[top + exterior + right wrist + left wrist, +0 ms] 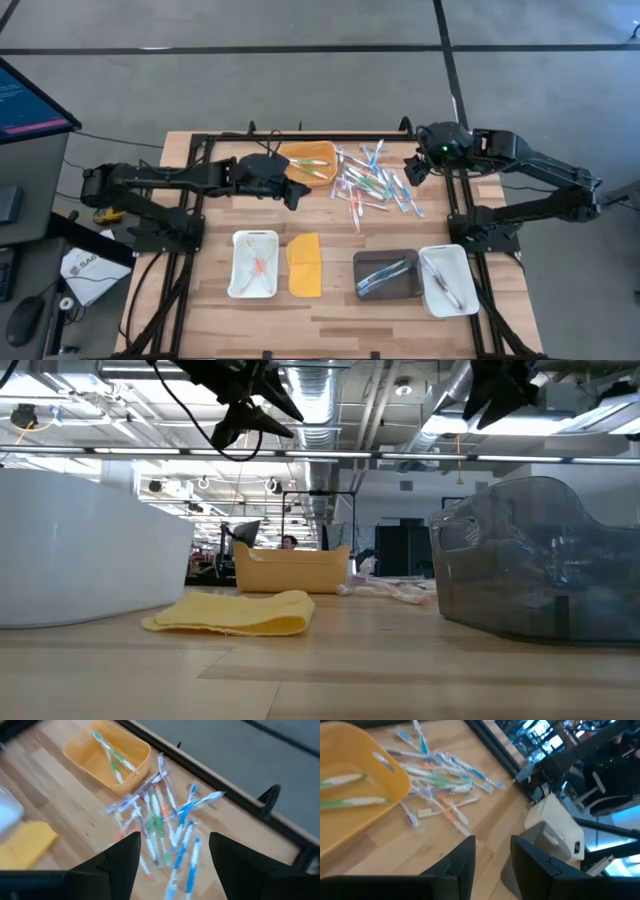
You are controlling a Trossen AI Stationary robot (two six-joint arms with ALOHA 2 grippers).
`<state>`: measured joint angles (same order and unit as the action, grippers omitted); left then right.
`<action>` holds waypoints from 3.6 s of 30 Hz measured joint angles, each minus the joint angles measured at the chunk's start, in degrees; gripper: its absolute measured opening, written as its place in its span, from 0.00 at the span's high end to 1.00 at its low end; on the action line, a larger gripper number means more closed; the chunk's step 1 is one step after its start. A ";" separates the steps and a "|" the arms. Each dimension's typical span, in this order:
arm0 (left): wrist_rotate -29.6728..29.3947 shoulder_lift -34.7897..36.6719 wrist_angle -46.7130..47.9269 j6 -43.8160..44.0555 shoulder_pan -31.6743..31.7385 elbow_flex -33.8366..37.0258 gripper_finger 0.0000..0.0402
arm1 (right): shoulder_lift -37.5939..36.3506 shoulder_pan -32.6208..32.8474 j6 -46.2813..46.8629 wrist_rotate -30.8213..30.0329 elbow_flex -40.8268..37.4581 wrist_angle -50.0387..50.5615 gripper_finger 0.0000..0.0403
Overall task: Pick & Place Toothbrushes
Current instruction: Put the blue toothbrush into the black bin
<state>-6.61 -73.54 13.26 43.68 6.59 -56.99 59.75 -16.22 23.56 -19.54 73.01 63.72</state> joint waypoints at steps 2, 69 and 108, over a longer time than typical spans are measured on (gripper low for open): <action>0.00 0.00 -0.05 0.02 -0.19 0.60 0.71 | 0.53 -0.71 -5.22 0.06 0.00 1.38 0.42; -0.86 -0.02 -2.30 0.31 -0.94 1.53 0.71 | 30.94 -7.20 5.21 18.98 -30.23 -11.61 1.00; 0.41 -0.02 -2.75 0.11 -2.80 1.53 0.71 | 25.70 -0.46 -7.37 24.45 -0.39 0.30 1.00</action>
<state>-6.20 -73.56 10.51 43.79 3.79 -55.46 85.44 -16.68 16.19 4.90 72.62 64.03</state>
